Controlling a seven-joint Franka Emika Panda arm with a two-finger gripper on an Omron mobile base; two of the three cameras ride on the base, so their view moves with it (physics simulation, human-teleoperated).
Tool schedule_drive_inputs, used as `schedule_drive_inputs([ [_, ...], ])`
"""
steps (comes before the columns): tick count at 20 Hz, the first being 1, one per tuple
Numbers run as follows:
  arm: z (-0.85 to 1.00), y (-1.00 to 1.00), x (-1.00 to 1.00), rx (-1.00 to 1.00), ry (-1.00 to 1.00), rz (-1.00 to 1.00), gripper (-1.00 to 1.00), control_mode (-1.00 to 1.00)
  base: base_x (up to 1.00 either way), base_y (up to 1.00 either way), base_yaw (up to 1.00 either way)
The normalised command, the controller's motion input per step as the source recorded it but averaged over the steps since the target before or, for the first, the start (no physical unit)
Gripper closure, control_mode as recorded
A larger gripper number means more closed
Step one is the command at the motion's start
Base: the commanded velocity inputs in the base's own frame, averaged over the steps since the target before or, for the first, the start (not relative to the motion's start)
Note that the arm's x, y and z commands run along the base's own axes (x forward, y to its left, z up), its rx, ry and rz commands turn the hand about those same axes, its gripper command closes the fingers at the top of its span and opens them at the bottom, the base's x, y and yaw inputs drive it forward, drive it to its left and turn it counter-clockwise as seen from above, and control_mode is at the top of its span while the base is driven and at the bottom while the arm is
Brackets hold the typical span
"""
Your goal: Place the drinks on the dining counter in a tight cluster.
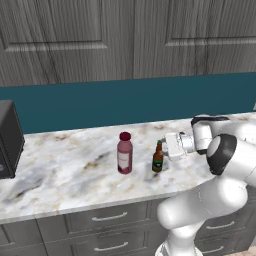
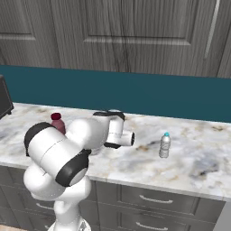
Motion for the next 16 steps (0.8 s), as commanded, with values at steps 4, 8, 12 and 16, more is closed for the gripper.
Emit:
schedule_drive_inputs([
  [4, -0.07, 0.12, 0.11, 0.02, 0.04, 0.0, -1.0, -1.0, 0.0, 0.0, 0.0],
  [8, -0.07, 0.08, 0.04, 0.02, 0.03, 0.02, -1.0, -1.0, 0.0, 0.0, 0.0],
  [12, -0.05, 0.04, 0.01, 0.07, 0.03, 0.01, 1.0, -1.0, 0.0, 0.0, 0.0],
  [16, 0.1, 0.01, -0.01, 0.05, 0.04, 0.06, 1.0, -1.0, 0.0, 0.0, 0.0],
])
